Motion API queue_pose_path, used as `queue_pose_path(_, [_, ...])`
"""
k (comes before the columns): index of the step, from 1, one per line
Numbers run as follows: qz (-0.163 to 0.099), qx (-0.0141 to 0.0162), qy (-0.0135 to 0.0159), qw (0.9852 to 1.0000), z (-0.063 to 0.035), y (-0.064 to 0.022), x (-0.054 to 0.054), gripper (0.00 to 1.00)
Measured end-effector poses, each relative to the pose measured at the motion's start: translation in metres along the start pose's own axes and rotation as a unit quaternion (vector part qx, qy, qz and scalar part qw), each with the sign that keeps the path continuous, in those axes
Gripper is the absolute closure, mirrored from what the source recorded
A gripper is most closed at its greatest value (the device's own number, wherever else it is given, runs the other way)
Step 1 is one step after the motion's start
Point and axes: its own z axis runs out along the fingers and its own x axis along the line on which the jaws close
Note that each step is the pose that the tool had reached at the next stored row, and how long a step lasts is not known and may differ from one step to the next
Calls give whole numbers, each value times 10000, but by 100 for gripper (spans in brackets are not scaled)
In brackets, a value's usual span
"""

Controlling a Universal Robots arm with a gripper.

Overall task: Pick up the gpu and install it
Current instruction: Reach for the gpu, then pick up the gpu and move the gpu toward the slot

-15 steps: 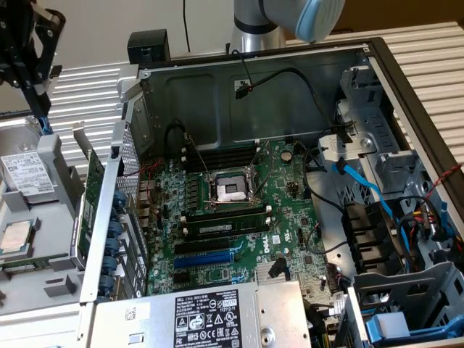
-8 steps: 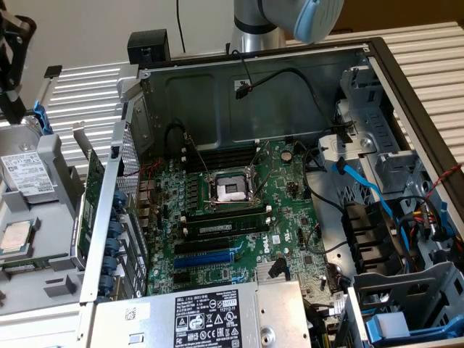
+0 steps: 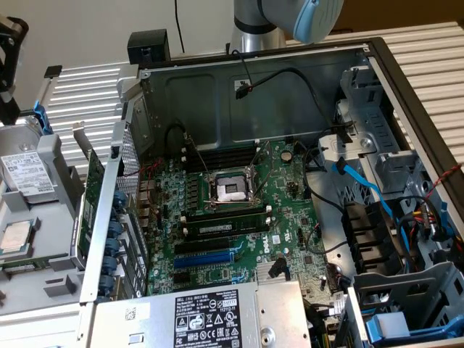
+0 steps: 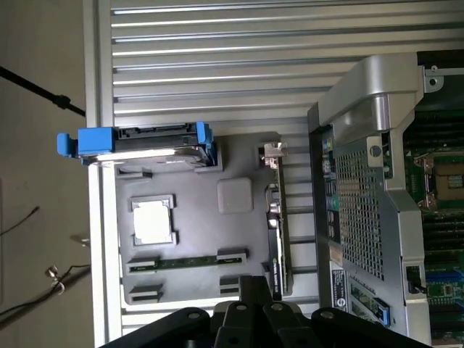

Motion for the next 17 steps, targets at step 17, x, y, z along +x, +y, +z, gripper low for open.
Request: queue_pose_path(17, [-1,-7,-32,10000,23,-1,7,89])
